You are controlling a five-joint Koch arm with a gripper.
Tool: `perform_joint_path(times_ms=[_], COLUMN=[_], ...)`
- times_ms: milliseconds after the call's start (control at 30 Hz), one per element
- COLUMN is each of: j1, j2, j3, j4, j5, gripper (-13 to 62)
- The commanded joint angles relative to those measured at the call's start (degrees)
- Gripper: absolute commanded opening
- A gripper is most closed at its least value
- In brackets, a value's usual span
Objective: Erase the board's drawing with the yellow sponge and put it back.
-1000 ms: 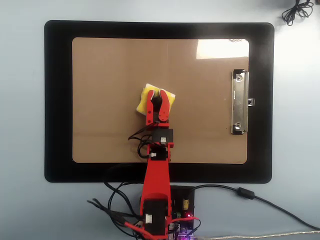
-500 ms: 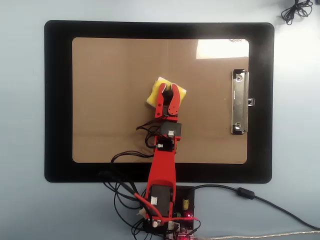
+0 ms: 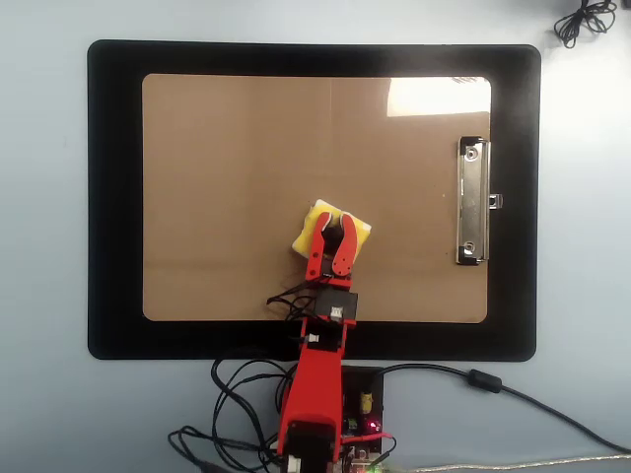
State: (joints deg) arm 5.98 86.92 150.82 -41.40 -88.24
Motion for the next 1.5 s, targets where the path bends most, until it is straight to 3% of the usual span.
perform_joint_path(times_ms=[0,167,433,567,900,1167,1333,1467], j1=[0.70,-0.70,-10.99,-12.57,-13.36,-13.80,-15.12,-25.31], j2=[-7.47,-20.57,-5.19,-5.10,-21.45,1.49,11.60,24.52], j3=[-8.00,-22.32,-3.96,-4.04,-21.88,-8.00,-21.09,-28.30], j4=[-1.32,-1.41,-1.93,-2.55,-2.55,4.22,32.87,56.78], j5=[-0.35,-0.44,-1.76,-2.20,-2.11,-1.93,-2.99,-12.57], gripper=[-8.2,-8.2,-8.1,-8.2,-8.2,-8.2,-8.2,-8.1])
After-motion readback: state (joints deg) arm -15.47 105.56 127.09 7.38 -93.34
